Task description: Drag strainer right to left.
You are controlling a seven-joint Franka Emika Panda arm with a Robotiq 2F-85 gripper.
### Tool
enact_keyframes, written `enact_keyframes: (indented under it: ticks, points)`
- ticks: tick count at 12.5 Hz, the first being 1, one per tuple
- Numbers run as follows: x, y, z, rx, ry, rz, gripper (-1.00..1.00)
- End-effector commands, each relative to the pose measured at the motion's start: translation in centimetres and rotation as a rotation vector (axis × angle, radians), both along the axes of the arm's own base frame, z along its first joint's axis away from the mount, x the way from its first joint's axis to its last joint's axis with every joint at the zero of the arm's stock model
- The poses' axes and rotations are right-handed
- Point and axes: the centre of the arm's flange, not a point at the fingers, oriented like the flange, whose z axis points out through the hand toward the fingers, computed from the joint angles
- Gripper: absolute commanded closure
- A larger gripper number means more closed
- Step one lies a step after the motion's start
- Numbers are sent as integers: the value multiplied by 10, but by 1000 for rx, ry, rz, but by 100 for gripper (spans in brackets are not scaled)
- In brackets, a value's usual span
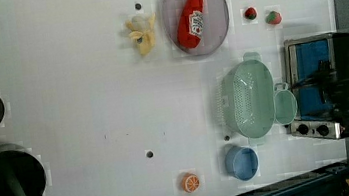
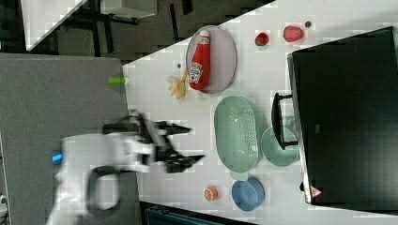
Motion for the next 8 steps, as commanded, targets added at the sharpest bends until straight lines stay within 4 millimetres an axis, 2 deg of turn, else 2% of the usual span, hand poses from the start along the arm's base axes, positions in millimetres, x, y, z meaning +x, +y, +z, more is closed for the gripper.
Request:
enact_keyframes:
  ticks: [1,5,8]
  points:
    - [14,12,-32,-40,-19,-177,-100]
    - [36,19,-117,-46,-64,-306,-100]
    - [41,35,-164,-37,-101,-364,-100]
